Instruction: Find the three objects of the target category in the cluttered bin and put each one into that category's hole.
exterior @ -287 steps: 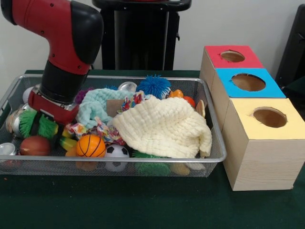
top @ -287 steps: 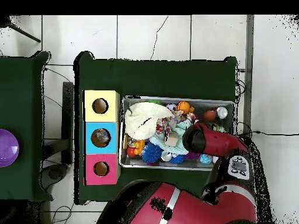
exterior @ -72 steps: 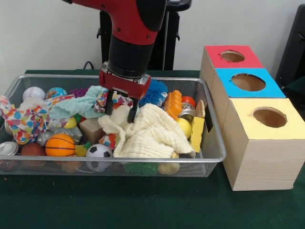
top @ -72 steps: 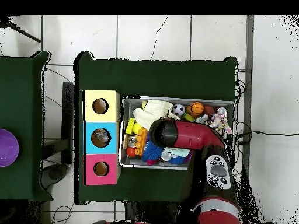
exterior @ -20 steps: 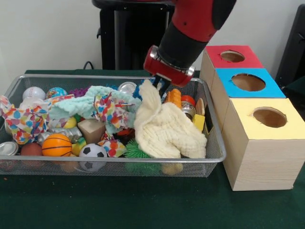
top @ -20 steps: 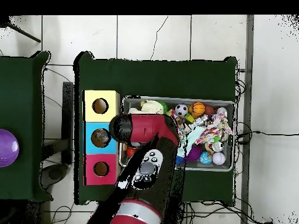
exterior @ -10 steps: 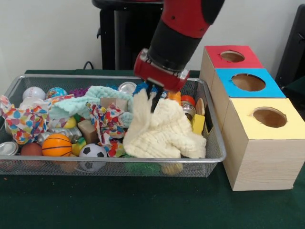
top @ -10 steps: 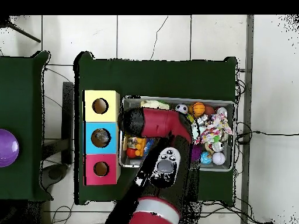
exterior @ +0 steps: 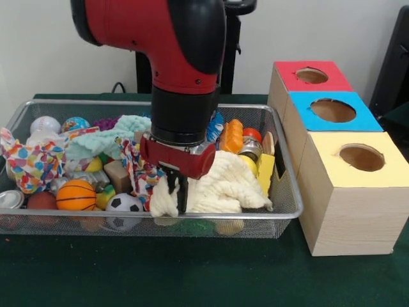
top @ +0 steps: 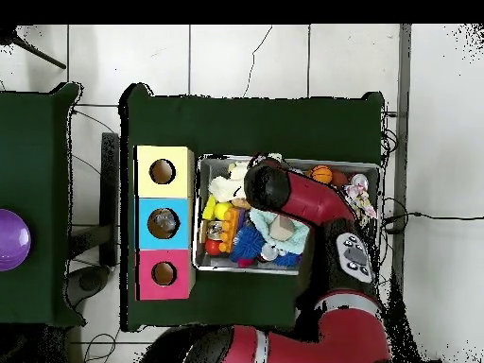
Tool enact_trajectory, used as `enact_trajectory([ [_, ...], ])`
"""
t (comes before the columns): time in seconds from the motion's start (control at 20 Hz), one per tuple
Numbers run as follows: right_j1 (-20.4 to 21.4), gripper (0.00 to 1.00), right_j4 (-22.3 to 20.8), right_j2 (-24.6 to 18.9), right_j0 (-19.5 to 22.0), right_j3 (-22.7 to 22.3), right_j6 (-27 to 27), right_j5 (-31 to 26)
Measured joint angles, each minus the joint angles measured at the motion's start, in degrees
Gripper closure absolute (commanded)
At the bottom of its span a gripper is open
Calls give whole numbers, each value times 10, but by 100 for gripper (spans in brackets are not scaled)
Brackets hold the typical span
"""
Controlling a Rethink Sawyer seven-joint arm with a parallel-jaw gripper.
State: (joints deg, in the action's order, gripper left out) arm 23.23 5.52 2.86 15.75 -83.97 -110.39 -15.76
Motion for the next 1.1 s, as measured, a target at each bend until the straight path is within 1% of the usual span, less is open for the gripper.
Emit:
enact_trajectory([
  [0.1, 6, 100, 2, -20, 16, -12, 0, -4],
  [0.3, 3, 100, 3, -39, 21, -21, 0, -4],
  [0.45, 0, 100, 5, -48, 15, -25, 0, -4],
  [0.6, -1, 100, 6, -47, -5, -25, 0, -4],
  [0.75, 0, 100, 6, -38, -35, -25, 0, -10],
  [0.8, 0, 100, 6, -23, -61, -26, 0, -17],
  [0.85, 0, 100, 6, -13, -74, -26, 0, -21],
  [1.0, 0, 100, 6, 29, -133, -26, 0, -45],
  [1.1, 0, 100, 7, 49, -160, -26, 0, -61],
])
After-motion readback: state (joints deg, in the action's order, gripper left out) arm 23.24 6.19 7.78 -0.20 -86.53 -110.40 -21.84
